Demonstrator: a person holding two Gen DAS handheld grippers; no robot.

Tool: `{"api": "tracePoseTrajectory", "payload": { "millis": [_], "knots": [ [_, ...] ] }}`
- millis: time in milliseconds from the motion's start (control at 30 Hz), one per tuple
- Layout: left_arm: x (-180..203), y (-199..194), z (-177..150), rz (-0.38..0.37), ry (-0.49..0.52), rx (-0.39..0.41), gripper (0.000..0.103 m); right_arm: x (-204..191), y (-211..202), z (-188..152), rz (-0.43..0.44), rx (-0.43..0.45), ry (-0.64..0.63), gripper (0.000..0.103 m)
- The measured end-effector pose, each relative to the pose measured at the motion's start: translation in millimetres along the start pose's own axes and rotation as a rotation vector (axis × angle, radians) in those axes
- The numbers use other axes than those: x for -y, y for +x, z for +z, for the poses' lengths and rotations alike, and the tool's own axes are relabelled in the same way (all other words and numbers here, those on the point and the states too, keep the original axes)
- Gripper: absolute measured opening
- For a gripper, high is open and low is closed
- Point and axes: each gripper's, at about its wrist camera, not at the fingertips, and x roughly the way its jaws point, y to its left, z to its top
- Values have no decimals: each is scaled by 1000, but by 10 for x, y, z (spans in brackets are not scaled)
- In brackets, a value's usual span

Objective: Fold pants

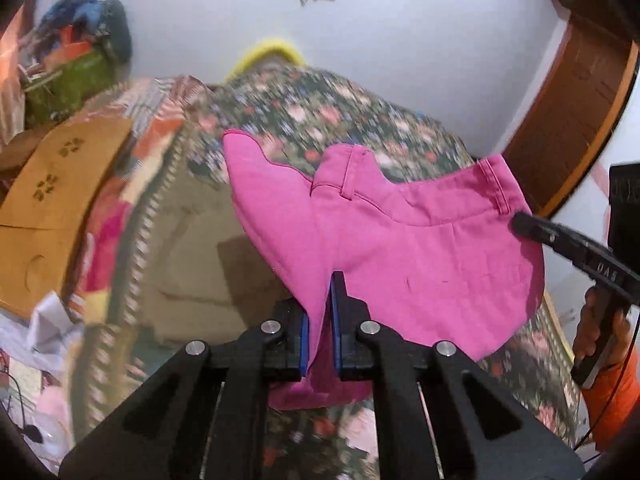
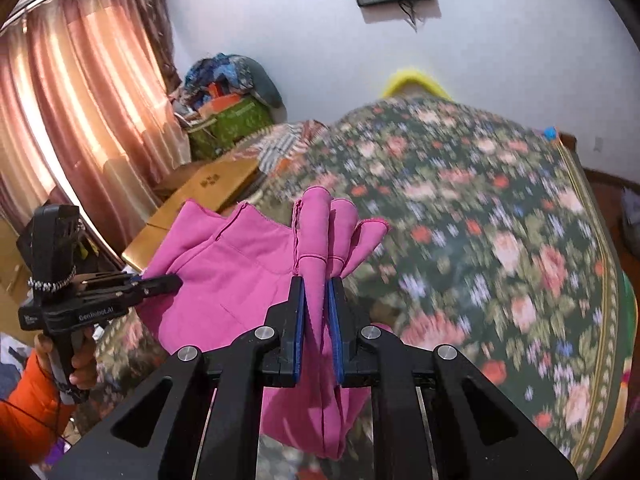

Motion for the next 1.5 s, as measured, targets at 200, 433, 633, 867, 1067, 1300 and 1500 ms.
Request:
{"api": "tracePoseTrajectory", "payload": {
  "millis": [200, 433, 633, 867, 1067, 1300, 1500],
  "knots": [
    [-462, -48, 319, 20, -22, 59, 8, -234, 308, 316, 31, 42, -36, 10],
    [-1068, 371, 324, 49, -92, -5, 8, -341, 944, 495, 42, -4, -51, 9],
    [-1355, 808, 77, 94, -110, -113, 19, -161, 1420, 409, 25, -99, -6, 9],
    [-1394, 692, -14, 218, -67, -108, 64, -87, 1602, 215, -5, -190, -26, 9],
    [-1304, 382, -47, 283, -51, -86, 64, -135, 1392, 254, -26, -186, -49, 10],
    [-661, -389, 85, 285, 15, 63, 64, -416, 655, 403, -22, -66, -101, 15],
    [30, -1227, 140, 231, 65, 237, 64, -830, -326, 484, 7, 99, -148, 16]
  ]
}}
